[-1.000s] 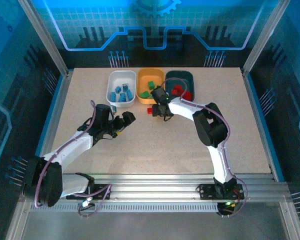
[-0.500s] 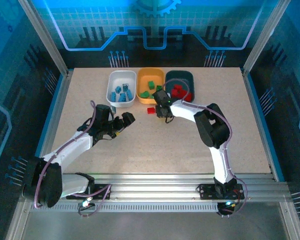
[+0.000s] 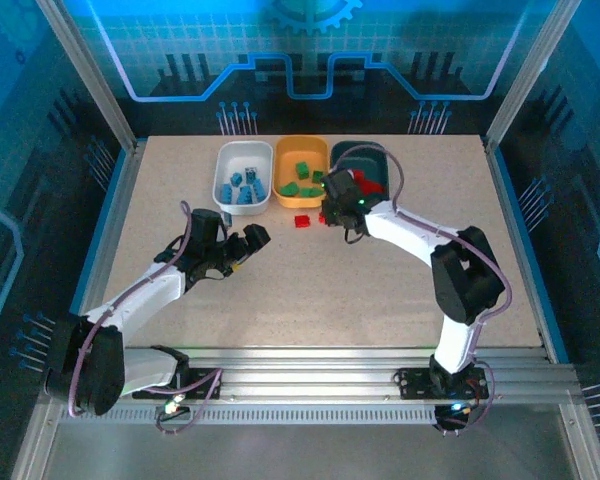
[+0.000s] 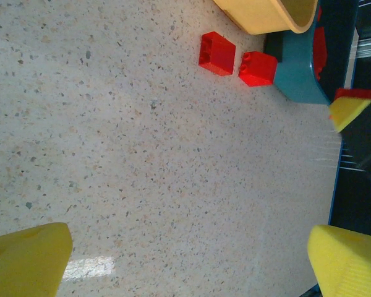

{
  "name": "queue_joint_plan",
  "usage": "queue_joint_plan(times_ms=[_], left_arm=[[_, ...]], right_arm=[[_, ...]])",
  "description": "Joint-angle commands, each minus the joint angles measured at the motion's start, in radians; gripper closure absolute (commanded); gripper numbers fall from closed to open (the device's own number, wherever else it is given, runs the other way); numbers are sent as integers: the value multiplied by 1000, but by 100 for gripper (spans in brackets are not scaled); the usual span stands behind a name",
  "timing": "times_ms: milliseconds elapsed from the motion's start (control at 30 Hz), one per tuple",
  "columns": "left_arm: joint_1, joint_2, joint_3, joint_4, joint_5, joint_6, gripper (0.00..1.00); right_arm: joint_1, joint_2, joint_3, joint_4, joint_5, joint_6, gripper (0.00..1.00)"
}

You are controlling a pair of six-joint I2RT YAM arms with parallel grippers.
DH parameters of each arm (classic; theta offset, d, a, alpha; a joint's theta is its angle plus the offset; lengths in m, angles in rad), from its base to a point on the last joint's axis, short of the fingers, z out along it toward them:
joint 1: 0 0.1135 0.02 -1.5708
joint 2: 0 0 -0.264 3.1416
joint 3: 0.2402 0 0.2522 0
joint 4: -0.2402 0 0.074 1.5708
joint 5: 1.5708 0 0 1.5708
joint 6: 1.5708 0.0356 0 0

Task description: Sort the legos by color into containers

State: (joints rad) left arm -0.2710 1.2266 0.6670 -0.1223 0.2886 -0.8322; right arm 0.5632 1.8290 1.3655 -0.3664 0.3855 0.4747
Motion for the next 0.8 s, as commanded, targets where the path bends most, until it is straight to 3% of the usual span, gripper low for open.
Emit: queue_joint_plan(times_ms=[0,167,233,267,367,567,667,767], left_arm=[[-2,24,21,11,39,2,1],[-10,77,59,-25,56,19,1],[-14,96,73,-32,65,25,1],[-16,103,79,-35,69,26,1],[-19,114,87,-33,72,30,1],[-20,103,80,-30,56,34,1],[-20,87,57,-25,39,35,1],[-20,79,33,-14,34,26,1]], right_arm=[[-107,89,105,-19,-16,-49,71],[-211,263,281,-80,-79,-57,69],[-233,305,345,-108,-97,-67,57],[-239,312,365,-113,-93,-71,46],[-240,288,372,-114,-85,-81,36],[-174,68,139,-25,-10,-12,31],[-88,-38,-11,22,21,82,29],[17,-51,-94,58,41,181,27]])
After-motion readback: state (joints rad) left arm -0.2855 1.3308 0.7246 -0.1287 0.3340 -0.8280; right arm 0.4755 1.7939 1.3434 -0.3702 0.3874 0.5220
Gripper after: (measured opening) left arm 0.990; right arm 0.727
